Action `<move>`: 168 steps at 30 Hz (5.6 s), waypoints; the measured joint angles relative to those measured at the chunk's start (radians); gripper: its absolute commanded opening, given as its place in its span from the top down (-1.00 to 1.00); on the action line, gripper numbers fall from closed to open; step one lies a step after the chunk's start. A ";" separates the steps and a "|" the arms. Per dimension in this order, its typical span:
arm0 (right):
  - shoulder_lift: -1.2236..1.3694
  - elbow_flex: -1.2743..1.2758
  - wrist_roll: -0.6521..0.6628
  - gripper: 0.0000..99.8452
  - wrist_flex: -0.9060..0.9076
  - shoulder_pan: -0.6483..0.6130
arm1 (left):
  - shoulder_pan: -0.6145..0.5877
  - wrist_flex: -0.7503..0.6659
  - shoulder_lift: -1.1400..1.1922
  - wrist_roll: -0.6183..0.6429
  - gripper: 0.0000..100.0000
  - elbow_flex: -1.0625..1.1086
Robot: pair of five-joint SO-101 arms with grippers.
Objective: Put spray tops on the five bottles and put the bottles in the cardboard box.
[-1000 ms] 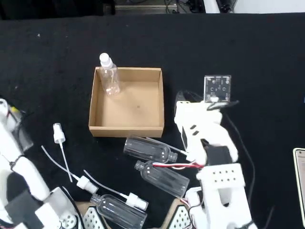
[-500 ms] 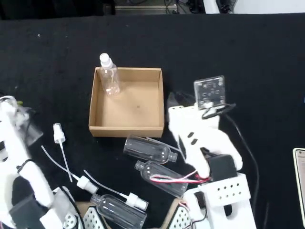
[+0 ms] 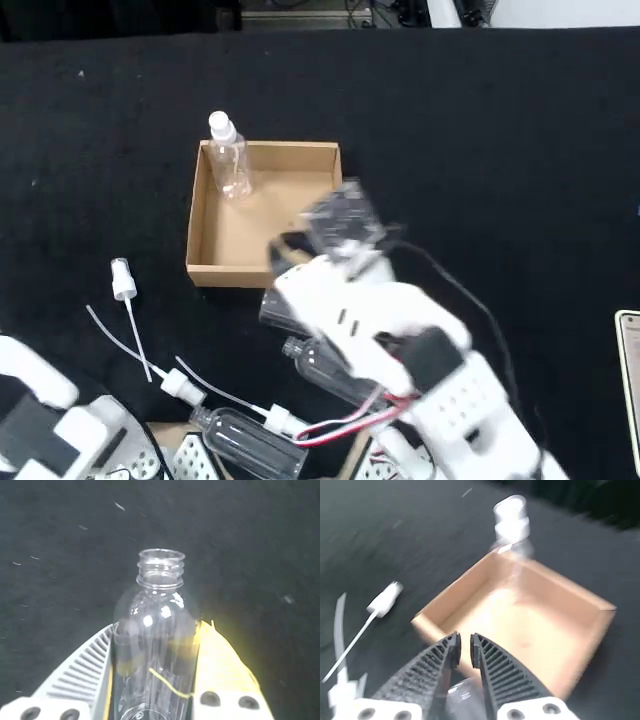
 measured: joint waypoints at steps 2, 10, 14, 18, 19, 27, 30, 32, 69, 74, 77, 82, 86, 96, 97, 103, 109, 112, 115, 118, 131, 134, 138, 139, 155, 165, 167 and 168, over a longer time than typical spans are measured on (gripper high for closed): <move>0.075 -0.011 0.000 0.97 -0.041 -0.061 | -0.044 0.000 0.054 -0.003 0.94 -0.052; 0.394 -0.169 -0.135 0.97 -0.189 -0.203 | -0.158 0.000 0.270 -0.006 0.94 -0.235; 0.540 -0.287 -0.187 0.97 -0.204 -0.285 | -0.204 0.000 0.307 -0.006 0.94 -0.305; 0.704 -0.420 -0.285 0.97 -0.207 -0.351 | -0.245 0.000 0.318 -0.006 0.94 -0.351; 0.749 -0.453 -0.308 0.96 -0.207 -0.364 | -0.253 0.000 0.318 -0.006 0.94 -0.356; 1.132 -0.723 -0.440 0.66 -0.209 -0.434 | -0.275 0.000 0.318 -0.006 0.94 -0.359; 1.249 -0.799 -0.465 0.66 -0.209 -0.431 | -0.275 0.000 0.318 -0.006 0.94 -0.359; 1.316 -0.853 -0.471 0.66 -0.209 -0.431 | -0.275 0.000 0.318 -0.006 0.94 -0.359; 1.702 -1.088 -0.554 0.67 -0.290 -0.390 | -0.275 0.000 0.318 -0.006 0.94 -0.359; 1.702 -1.088 -0.554 0.98 -0.290 -0.385 | -0.275 0.000 0.318 -0.006 0.94 -0.359; 1.702 -1.088 -0.554 0.94 -0.290 -0.387 | -0.275 0.000 0.318 -0.006 0.94 -0.359; 1.703 -1.097 -0.554 0.94 -0.255 -0.373 | -0.275 0.000 0.318 -0.006 0.94 -0.359; 1.703 -1.149 -0.512 0.94 -0.147 -0.339 | -0.276 0.000 0.318 -0.006 0.94 -0.359; 1.703 -1.223 -0.100 0.75 0.017 -0.336 | -0.276 0.000 0.318 -0.006 0.94 -0.359; 1.703 -1.223 -0.095 0.68 0.017 -0.336 | -0.276 0.000 0.318 -0.006 0.94 -0.359; 1.703 -1.223 -0.091 0.61 0.054 -0.338 | -0.276 0.000 0.318 -0.006 0.94 -0.359; 1.703 -1.223 -0.091 0.60 0.057 -0.345 | -0.276 0.000 0.318 -0.006 0.94 -0.359; 1.711 -1.223 -0.091 0.61 0.057 -0.348 | -0.276 0.000 0.318 -0.006 0.94 -0.359; 1.746 -1.226 -0.087 0.71 0.055 -0.350 | -0.276 0.000 0.318 -0.006 0.94 -0.359; 1.772 -1.270 -0.086 0.85 0.075 -0.347 | -0.276 0.000 0.318 -0.006 0.94 -0.359; 1.919 -1.657 -0.081 0.98 0.384 -0.354 | -0.276 0.000 0.318 -0.006 0.94 -0.359; 1.919 -1.792 -0.081 0.98 0.493 -0.347 | -0.276 0.005 0.311 -0.006 0.94 -0.359; 1.919 -1.953 -0.081 0.98 0.611 -0.358 | -0.278 0.081 0.229 -0.006 0.94 -0.359; 1.919 -1.992 -0.081 0.98 0.637 -0.356 | -0.278 0.094 0.195 -0.006 0.94 -0.354; 1.918 -2.481 -0.081 0.98 0.870 -0.330 | -0.086 0.055 -0.362 -0.006 0.94 0.087; 1.567 -2.137 -0.081 0.98 0.870 -0.324 | -0.061 -0.097 -0.568 -0.006 0.94 0.370; 1.445 -2.039 -0.081 0.98 0.870 -0.325 | -0.029 -0.097 -0.605 -0.006 0.94 0.394; 1.379 -1.995 -0.081 0.98 0.870 -0.327 | -0.015 -0.097 -0.624 -0.006 0.94 0.402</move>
